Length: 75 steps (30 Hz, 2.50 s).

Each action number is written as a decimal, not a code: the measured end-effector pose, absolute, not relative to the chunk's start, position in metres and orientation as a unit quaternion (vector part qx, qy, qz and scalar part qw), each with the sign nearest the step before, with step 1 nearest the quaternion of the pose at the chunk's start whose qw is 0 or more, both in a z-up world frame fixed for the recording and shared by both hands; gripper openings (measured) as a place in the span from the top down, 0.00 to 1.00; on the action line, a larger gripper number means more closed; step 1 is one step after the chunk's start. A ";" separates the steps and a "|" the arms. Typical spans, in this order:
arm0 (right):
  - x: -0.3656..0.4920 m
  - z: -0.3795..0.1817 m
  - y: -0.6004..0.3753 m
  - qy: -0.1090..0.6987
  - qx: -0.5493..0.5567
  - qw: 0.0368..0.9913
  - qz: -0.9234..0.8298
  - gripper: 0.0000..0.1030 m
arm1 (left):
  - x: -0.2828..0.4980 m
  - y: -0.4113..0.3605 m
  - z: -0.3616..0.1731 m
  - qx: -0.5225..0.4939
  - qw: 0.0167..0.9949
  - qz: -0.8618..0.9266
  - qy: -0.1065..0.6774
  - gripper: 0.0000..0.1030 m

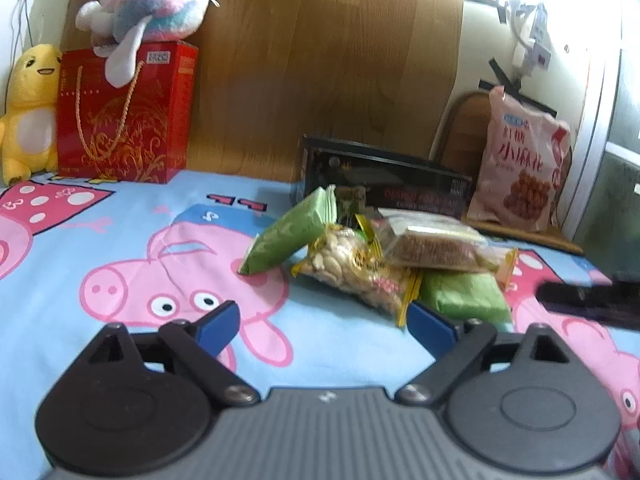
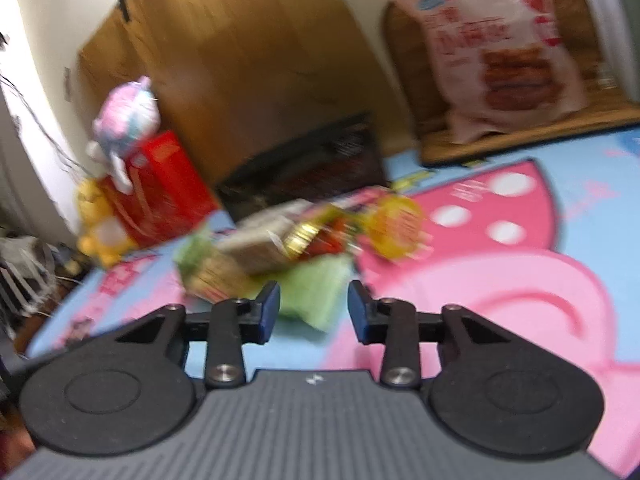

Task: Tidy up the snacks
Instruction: 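Grasp the wrapped rice-cake bar with the right tool and lift it, then carry the rice-cake bar into the black box and open the right tool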

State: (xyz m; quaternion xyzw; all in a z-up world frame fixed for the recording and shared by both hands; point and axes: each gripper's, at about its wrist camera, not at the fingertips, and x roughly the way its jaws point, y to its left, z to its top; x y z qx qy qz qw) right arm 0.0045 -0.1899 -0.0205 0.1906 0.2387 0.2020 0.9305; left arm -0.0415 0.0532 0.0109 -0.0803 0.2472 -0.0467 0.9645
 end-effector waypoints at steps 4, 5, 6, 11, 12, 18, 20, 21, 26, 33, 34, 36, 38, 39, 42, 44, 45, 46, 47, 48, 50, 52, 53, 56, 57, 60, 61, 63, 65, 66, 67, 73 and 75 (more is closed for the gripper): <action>0.031 -0.015 -0.167 0.250 0.179 0.927 0.214 0.69 | -0.046 0.056 0.011 -0.083 0.970 -0.040 0.226 0.16; 0.037 -0.017 -0.164 0.259 0.181 0.924 0.217 0.76 | -0.046 0.056 0.011 -0.084 0.970 -0.039 0.225 0.16; 0.044 -0.019 -0.160 0.273 0.183 0.918 0.222 0.90 | -0.046 0.057 0.011 -0.085 0.970 -0.039 0.224 0.18; 0.024 -0.012 -0.162 0.251 0.201 0.916 0.241 0.95 | -0.048 0.062 0.010 -0.097 0.970 -0.036 0.220 0.25; 0.014 -0.008 -0.165 0.245 0.197 0.917 0.246 0.95 | -0.048 0.062 0.009 -0.099 0.970 -0.036 0.219 0.25; -0.054 -0.005 -0.186 0.260 0.167 0.907 0.286 0.95 | -0.055 0.063 0.013 -0.098 0.973 -0.068 0.199 0.25; -0.072 -0.013 -0.191 0.272 0.153 0.901 0.301 0.94 | -0.057 0.065 0.014 -0.103 0.971 -0.095 0.196 0.25; -0.073 -0.017 -0.190 0.285 0.140 0.899 0.302 0.93 | -0.057 0.065 0.015 -0.106 0.968 -0.111 0.200 0.25; -0.085 -0.037 -0.189 0.304 0.071 0.921 0.231 0.51 | -0.054 0.062 0.020 -0.129 0.944 -0.194 0.236 0.33; -0.077 -0.036 -0.170 0.281 0.028 0.927 0.247 0.38 | -0.033 0.038 0.011 -0.138 0.881 -0.269 0.363 0.36; -0.074 -0.039 -0.165 0.283 0.019 0.925 0.251 0.39 | -0.029 0.035 0.006 -0.146 0.870 -0.275 0.382 0.37; -0.068 -0.049 -0.155 0.290 0.008 0.923 0.255 0.54 | -0.029 0.030 0.005 -0.155 0.866 -0.284 0.382 0.48; -0.066 -0.049 -0.139 0.276 -0.022 0.930 0.242 0.63 | -0.031 0.023 0.005 -0.158 0.862 -0.288 0.387 0.51; -0.063 -0.045 -0.135 0.270 -0.027 0.932 0.239 0.64 | -0.033 0.021 0.009 -0.150 0.869 -0.279 0.381 0.51; -0.052 -0.032 -0.138 0.249 -0.008 0.937 0.244 0.64 | -0.031 0.023 0.027 -0.140 0.886 -0.271 0.350 0.51; -0.043 -0.019 -0.140 0.230 0.001 0.941 0.248 0.64 | -0.022 0.030 0.042 -0.153 0.888 -0.276 0.333 0.51; -0.036 -0.011 -0.140 0.220 -0.002 0.943 0.248 0.64 | -0.016 0.033 0.049 -0.158 0.890 -0.278 0.326 0.51; -0.031 -0.005 -0.140 0.212 -0.006 0.946 0.247 0.64 | -0.007 0.035 0.058 -0.161 0.893 -0.278 0.317 0.51; -0.023 0.002 -0.139 0.204 -0.009 0.948 0.245 0.64 | 0.001 0.036 0.065 -0.161 0.896 -0.277 0.309 0.51; -0.010 0.009 -0.139 0.197 -0.008 0.950 0.243 0.64 | 0.011 0.034 0.072 -0.160 0.900 -0.274 0.299 0.51; 0.015 0.020 -0.140 0.191 0.001 0.952 0.241 0.64 | 0.037 0.034 0.086 -0.161 0.907 -0.264 0.285 0.51; 0.047 0.031 -0.140 0.194 0.015 0.951 0.240 0.63 | 0.063 0.033 0.095 -0.167 0.911 -0.252 0.280 0.51; 0.062 0.035 -0.139 0.196 0.019 0.951 0.239 0.63 | 0.079 0.034 0.099 -0.171 0.913 -0.245 0.279 0.51; 0.100 0.042 -0.138 0.203 0.019 0.951 0.233 0.63 | 0.118 0.034 0.105 -0.181 0.916 -0.220 0.281 0.51; 0.115 0.043 -0.135 0.208 0.018 0.950 0.230 0.61 | 0.129 0.035 0.106 -0.184 0.918 -0.209 0.281 0.51; 0.146 0.040 -0.133 0.219 0.017 0.953 0.209 0.52 | 0.159 0.036 0.098 -0.189 0.920 -0.176 0.294 0.49; 0.151 0.041 -0.136 0.219 0.022 0.956 0.195 0.50 | 0.164 0.039 0.095 -0.195 0.918 -0.172 0.300 0.49; 0.155 0.041 -0.156 0.212 0.069 0.956 0.188 0.47 | 0.157 0.054 0.095 -0.208 0.924 -0.166 0.276 0.48; 0.154 0.036 -0.178 0.201 0.122 0.956 0.174 0.41 | 0.142 0.074 0.095 -0.209 0.940 -0.135 0.234 0.46; 0.156 0.032 -0.185 0.203 0.133 0.956 0.163 0.41 | 0.139 0.082 0.094 -0.213 0.943 -0.120 0.224 0.45; 0.160 0.027 -0.191 0.210 0.142 0.955 0.154 0.41 | 0.138 0.091 0.090 -0.220 0.943 -0.106 0.227 0.45; 0.173 -0.008 -0.206 0.279 0.247 0.915 0.154 0.39 | 0.165 0.096 0.050 -0.229 0.912 -0.101 0.324 0.52; 0.162 -0.005 -0.202 0.280 0.233 0.918 0.156 0.40 | 0.163 0.093 0.045 -0.228 0.914 -0.110 0.316 0.50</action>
